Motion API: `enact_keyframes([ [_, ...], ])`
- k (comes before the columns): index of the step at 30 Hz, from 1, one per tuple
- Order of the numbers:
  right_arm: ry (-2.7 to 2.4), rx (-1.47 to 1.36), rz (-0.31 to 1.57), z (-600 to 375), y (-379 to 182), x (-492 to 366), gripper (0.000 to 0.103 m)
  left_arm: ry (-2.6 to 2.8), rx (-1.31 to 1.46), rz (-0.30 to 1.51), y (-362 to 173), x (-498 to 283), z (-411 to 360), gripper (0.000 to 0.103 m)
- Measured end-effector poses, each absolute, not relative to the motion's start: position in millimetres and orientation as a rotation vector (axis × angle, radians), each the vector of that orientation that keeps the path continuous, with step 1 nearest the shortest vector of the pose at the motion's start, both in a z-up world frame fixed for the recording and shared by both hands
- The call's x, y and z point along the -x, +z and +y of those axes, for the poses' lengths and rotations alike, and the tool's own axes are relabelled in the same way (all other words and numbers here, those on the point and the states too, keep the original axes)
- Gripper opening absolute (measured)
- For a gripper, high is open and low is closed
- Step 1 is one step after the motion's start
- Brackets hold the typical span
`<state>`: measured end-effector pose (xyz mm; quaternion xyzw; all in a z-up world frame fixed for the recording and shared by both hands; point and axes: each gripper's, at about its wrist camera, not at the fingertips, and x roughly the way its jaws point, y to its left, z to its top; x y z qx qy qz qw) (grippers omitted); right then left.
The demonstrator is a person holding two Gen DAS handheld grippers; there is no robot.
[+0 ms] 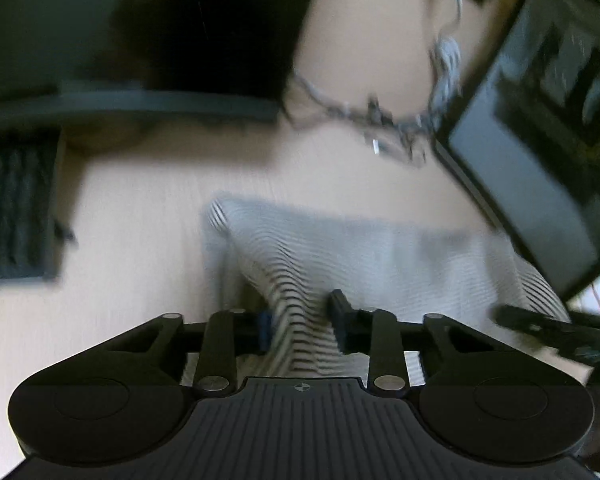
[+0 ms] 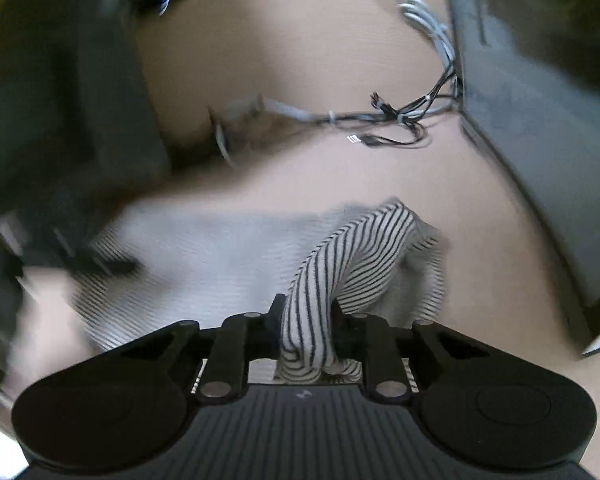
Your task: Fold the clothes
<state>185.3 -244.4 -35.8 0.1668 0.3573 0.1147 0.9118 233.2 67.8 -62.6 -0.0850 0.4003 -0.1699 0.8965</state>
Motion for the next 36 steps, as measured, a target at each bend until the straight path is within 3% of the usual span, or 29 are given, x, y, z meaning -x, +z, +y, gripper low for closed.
enact_keyframes([
  [4,0.308,-0.687,0.698,-273,-33,-189,0.018,-0.284,0.189,0.768,-46,-246,84,0.032],
  [7,0.197,-0.623,0.783,-274,-64,-188,0.019,-0.238,0.185,0.797,-53,-247,92,0.039],
  [9,0.126,-0.587,0.847,-276,-89,-179,0.027,-0.216,0.187,0.824,-60,-243,96,0.042],
  [13,0.149,-0.670,0.817,-294,-90,-154,0.027,-0.220,0.196,0.833,-61,-231,101,0.053],
  [16,0.092,-0.498,0.772,-288,-66,-144,0.043,-0.275,0.190,0.807,-54,-223,91,0.061],
  [17,0.068,-0.416,0.740,-284,-55,-140,0.043,-0.296,0.189,0.798,-53,-222,86,0.067],
  [22,0.104,-0.229,0.535,-257,-11,-141,0.033,-0.450,0.157,0.823,-62,-213,49,0.088],
  [23,0.112,-0.226,0.576,-251,-19,-151,0.033,-0.474,0.147,0.844,-69,-213,41,0.093],
  [28,0.108,-0.226,0.780,-232,-74,-187,0.032,-0.484,-0.001,0.855,-102,-203,17,0.100],
  [36,0.074,-0.187,0.775,-214,-74,-170,0.032,-0.494,-0.016,0.854,-105,-205,20,0.103],
])
